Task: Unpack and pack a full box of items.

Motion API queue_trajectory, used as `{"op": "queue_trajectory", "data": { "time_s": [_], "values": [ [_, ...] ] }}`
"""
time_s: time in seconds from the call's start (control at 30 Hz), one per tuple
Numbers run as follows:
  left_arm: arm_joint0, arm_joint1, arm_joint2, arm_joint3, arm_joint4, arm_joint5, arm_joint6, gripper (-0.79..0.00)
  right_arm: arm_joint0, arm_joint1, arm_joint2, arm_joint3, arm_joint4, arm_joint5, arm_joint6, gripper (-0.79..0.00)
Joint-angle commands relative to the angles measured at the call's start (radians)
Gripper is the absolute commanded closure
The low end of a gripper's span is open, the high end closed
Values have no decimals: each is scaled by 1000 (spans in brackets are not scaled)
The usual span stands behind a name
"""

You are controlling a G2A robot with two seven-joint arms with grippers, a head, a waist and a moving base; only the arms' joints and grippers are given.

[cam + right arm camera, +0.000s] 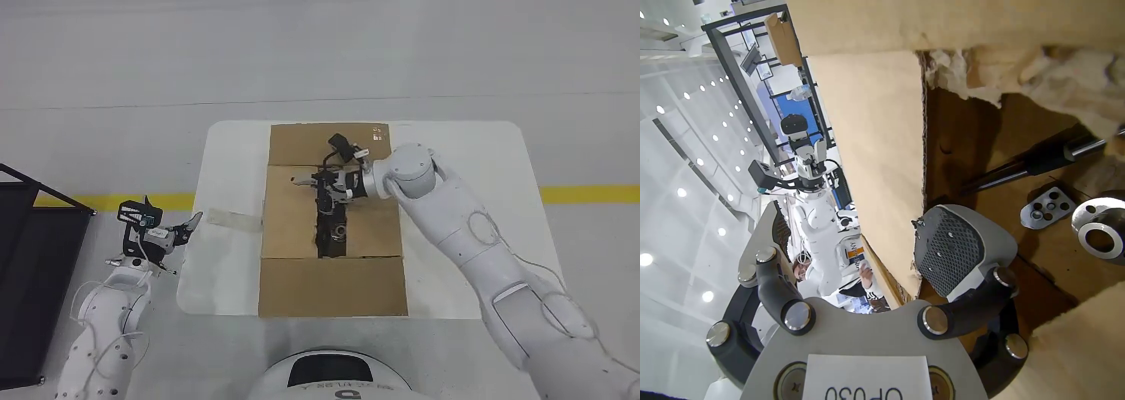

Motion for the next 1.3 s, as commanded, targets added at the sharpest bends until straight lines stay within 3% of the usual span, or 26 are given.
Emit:
{"op": "queue_trajectory", "data": {
  "time_s": [0.0,0.37,0.6,0.73,1.07,1.27],
  "values": [
    [0,0,0,0,0,0,0,-785,11,-4,0,5,15,-15,-1,-785],
    [0,0,0,0,0,0,0,-785,20,14,57,11,-12,22,-51,-785],
    [0,0,0,0,0,0,0,-785,-9,29,61,-60,-57,112,-36,-785],
    [0,0,0,0,0,0,0,-785,30,2,-1,-38,-32,115,-18,-785],
    [0,0,0,0,0,0,0,-785,132,-77,-4,102,307,-95,-15,-785],
    [-1,-2,-7,4,-23,29,7,-785,199,-142,-99,170,346,-102,-47,-785]
  ]
}}
